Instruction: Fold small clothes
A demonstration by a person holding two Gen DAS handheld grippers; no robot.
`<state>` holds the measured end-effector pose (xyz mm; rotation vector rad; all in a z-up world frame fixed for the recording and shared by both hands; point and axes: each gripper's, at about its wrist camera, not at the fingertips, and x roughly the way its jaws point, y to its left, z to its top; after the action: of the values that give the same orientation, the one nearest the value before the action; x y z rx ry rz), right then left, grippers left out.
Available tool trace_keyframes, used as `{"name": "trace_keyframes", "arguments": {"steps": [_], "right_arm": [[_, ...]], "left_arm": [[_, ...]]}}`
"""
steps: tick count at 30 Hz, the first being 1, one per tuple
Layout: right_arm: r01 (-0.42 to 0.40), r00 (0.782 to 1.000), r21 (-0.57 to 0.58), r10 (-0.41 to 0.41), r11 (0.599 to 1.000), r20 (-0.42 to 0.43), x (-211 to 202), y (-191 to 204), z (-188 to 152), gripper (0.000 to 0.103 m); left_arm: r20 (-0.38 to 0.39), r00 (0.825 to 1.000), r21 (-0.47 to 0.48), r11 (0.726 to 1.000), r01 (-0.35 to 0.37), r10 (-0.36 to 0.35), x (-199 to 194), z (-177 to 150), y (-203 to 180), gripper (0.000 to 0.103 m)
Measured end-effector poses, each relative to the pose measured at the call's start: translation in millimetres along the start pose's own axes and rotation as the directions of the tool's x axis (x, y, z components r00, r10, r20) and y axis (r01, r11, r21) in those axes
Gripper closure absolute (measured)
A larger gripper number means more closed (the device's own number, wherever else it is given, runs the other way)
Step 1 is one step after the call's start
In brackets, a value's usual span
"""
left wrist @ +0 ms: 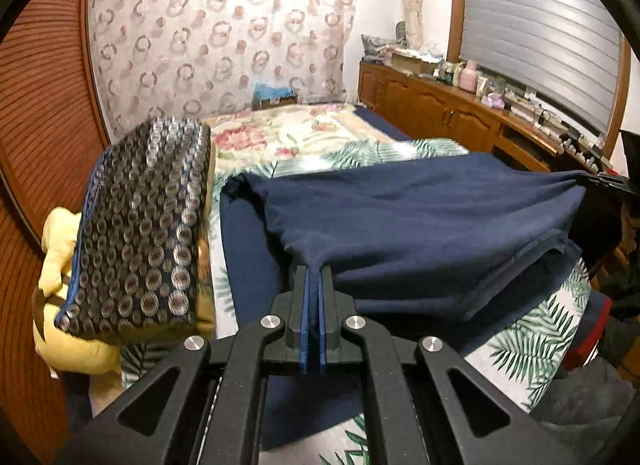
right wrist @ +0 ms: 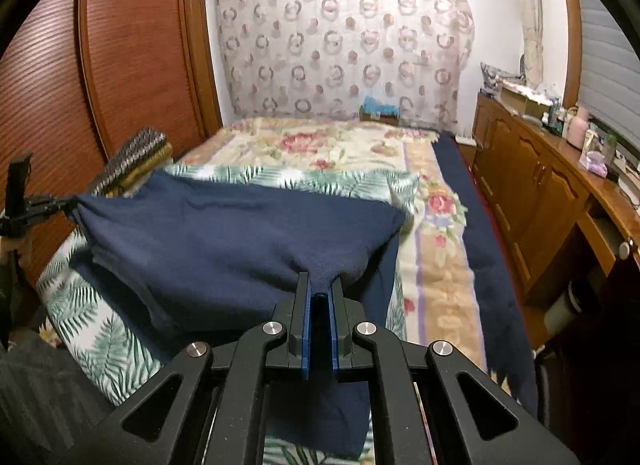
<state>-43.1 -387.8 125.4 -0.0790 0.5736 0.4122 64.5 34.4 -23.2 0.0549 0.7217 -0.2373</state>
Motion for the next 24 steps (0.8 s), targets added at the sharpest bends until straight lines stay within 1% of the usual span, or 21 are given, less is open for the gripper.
{"name": "trace_keyframes", "arguments": {"steps": [1, 2, 4, 5, 6, 7, 8, 9, 10, 11, 12, 14, 19, 20, 24], "right_arm": [[0.014, 1.0, -0.011, -0.014, 1.0, -0.016, 5, 4, -2, 0.096], [0.036, 0.999, -0.028, -0.036, 0.999, -0.03, 10, 9, -5, 0.096], [0.044, 0.997, -0.041, -0.046, 0.998, -0.06, 22, 15, -7, 0.096], [0.049, 0.997, -0.043, -0.052, 0.998, -0.066, 25, 16, -5, 0.091], [0.073, 0.995, -0.048, -0.076, 0.996, -0.059, 28, 17, -2, 0.085], [0.095, 0.994, -0.055, -0.098, 0.994, -0.05, 28, 18, 1, 0.081], [0.113, 0.993, -0.059, -0.116, 0.992, -0.038, 28, 18, 5, 0.07], [0.116, 0.993, -0.051, -0.118, 0.992, -0.028, 28, 19, 9, 0.051], [0.114, 0.993, -0.04, -0.115, 0.993, -0.018, 29, 21, 11, 0.044], [0.11, 0.994, -0.031, -0.11, 0.993, -0.006, 29, 22, 13, 0.041], [0.106, 0.994, -0.029, -0.106, 0.994, 0.003, 31, 25, 16, 0.041], [0.103, 0.995, -0.036, -0.103, 0.994, 0.01, 37, 34, 12, 0.041], [0.059, 0.998, -0.046, -0.059, 0.997, 0.006, 59, 45, -4, 0.041], [0.045, 0.999, -0.05, -0.045, 0.998, -0.001, 67, 50, -5, 0.041], [-0.002, 0.999, -0.053, 0.0, 0.999, -0.044, 93, 48, -8, 0.041]], "left_arm": [[-0.01, 1.0, -0.003, 1.0, -0.003, 0.003, 4, -4, 0, 0.099], [-0.023, 1.0, -0.013, 1.0, 0.01, -0.011, 9, -7, 0, 0.099], [-0.04, 0.998, -0.029, 0.999, 0.04, -0.041, 13, -13, 0, 0.098], [-0.048, 0.998, -0.034, 0.999, 0.041, -0.043, 14, -15, 1, 0.092], [-0.048, 0.998, -0.036, 0.999, 0.037, -0.039, 14, -17, 1, 0.077], [-0.042, 0.999, -0.039, 0.999, 0.03, -0.032, 13, -19, 1, 0.069], [-0.036, 0.999, -0.044, 0.999, 0.026, -0.028, 12, -20, 2, 0.058], [-0.035, 0.999, -0.051, 0.998, 0.025, -0.027, 11, -21, 4, 0.057], [-0.036, 0.999, -0.058, 0.998, 0.024, -0.026, 10, -23, 6, 0.056], [-0.035, 0.999, -0.066, 0.998, 0.019, -0.022, 10, -24, 8, 0.05], [-0.033, 0.999, -0.07, 0.997, 0.015, -0.017, 9, -25, 10, 0.044], [-0.029, 1.0, -0.079, 0.997, 0.008, -0.01, 8, -27, 13, 0.04], [-0.035, 0.999, -0.107, 0.994, -0.014, 0.01, 11, -33, 19, 0.039], [-0.035, 0.999, -0.11, 0.994, -0.024, 0.021, 11, -34, 20, 0.039], [-0.043, 0.998, -0.121, 0.992, -0.04, 0.035, 15, -41, 22, 0.039]]}}
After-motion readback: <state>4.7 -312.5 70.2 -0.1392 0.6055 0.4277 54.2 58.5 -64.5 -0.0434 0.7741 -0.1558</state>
